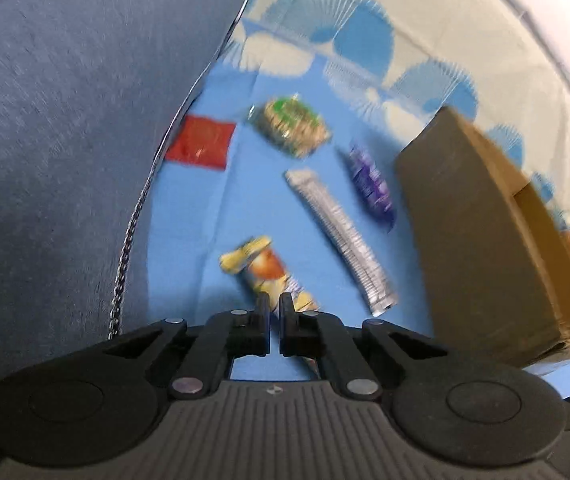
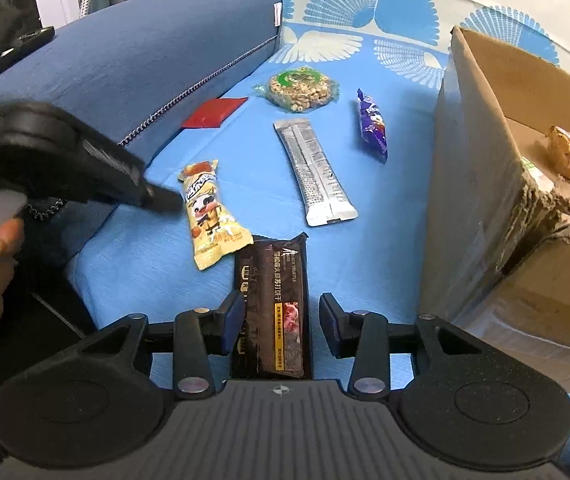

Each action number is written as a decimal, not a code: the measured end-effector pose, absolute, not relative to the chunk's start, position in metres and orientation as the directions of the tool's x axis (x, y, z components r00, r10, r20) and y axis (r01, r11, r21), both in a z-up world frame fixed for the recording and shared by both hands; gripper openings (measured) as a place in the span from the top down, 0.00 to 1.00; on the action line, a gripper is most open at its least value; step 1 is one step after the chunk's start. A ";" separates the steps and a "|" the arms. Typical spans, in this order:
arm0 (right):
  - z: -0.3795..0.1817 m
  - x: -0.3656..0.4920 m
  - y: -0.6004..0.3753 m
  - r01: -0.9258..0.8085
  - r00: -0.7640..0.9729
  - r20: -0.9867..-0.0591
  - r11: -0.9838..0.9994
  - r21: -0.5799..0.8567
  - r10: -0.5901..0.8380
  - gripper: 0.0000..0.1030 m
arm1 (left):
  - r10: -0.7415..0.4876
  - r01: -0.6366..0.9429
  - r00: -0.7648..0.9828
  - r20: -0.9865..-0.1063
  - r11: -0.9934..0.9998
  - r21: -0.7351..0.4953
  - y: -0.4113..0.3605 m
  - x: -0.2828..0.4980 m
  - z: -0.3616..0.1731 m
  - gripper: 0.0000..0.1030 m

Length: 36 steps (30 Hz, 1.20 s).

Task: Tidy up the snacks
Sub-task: 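Grasp the dark chocolate bar with the right tool while the left tool approaches the yellow snack, then grasp the yellow cartoon snack bar with the left tool while the right tool holds the chocolate bar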

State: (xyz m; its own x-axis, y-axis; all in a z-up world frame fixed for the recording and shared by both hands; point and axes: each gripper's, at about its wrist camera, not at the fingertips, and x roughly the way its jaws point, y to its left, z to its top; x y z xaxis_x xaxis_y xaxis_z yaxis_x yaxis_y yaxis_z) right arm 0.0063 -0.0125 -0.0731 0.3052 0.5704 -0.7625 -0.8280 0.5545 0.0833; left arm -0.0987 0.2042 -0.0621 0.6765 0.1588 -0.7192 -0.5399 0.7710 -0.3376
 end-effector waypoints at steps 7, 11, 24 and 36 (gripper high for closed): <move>-0.073 0.007 -0.012 -0.827 0.300 -0.762 0.554 0.091 0.573 0.56 | 0.139 -0.465 0.697 -0.703 0.834 -0.296 0.187 -0.076 -0.061 0.98; -0.074 0.005 -0.012 -0.832 0.298 -0.764 0.549 0.087 0.572 0.56 | 0.212 -0.517 0.555 -0.805 0.845 -0.134 0.179 -0.056 -0.075 0.97; -0.073 0.006 -0.010 -0.828 0.305 -0.757 0.553 0.088 0.577 0.55 | 0.203 -0.566 0.656 -0.727 0.769 -0.296 0.197 -0.062 -0.071 0.60; -0.080 0.009 -0.009 -0.821 0.305 -0.776 0.565 0.080 0.552 0.52 | 0.250 -0.496 0.614 -0.749 0.860 -0.120 0.171 -0.033 -0.082 0.63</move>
